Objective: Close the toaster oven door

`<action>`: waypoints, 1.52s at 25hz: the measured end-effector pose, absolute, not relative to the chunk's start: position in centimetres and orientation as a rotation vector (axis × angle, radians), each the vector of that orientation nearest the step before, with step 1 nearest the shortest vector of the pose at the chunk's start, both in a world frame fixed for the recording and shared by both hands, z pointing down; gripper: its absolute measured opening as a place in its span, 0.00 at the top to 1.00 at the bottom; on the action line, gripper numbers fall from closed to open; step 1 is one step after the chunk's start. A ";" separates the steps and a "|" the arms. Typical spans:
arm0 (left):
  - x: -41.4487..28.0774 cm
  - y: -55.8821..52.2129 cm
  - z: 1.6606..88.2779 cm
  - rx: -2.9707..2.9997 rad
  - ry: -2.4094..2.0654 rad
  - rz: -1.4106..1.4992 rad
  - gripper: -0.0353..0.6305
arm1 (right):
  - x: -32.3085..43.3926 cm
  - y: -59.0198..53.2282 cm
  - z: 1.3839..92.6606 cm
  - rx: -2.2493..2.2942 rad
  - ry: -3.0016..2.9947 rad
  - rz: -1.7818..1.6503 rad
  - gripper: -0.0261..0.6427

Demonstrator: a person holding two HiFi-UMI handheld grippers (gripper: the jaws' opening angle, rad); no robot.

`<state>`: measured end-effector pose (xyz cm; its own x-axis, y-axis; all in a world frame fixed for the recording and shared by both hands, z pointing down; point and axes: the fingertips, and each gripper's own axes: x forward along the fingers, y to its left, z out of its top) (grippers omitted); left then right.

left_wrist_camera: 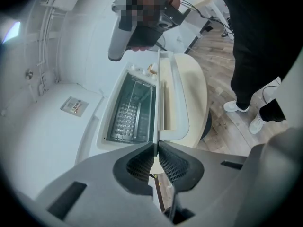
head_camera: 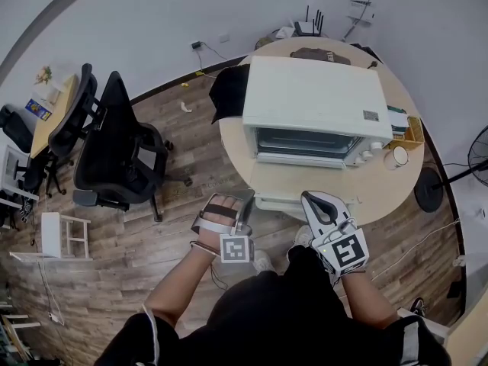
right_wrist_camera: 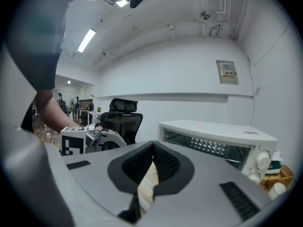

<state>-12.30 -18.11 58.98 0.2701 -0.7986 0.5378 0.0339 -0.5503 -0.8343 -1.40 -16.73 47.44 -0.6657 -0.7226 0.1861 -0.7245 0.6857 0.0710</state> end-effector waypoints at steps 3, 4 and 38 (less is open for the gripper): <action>-12.3 -19.1 57.9 -1.745 0.731 -1.356 0.90 | -1.1 -16.8 47.1 1.172 -2.701 -0.006 0.97; -12.3 -19.5 57.5 -1.729 0.739 -1.351 0.90 | -1.0 -16.9 47.0 1.174 -2.701 -0.012 0.97; -11.3 -29.3 52.4 -1.596 0.909 -1.354 0.81 | 3.7 -18.5 46.6 1.376 -2.717 0.109 0.97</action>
<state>-11.29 -29.35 52.37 0.1560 -0.9102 0.3837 -0.0106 -0.3900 -0.9208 3.70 -18.53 46.57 -0.5885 -0.8001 0.1159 -0.8068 0.5904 -0.0213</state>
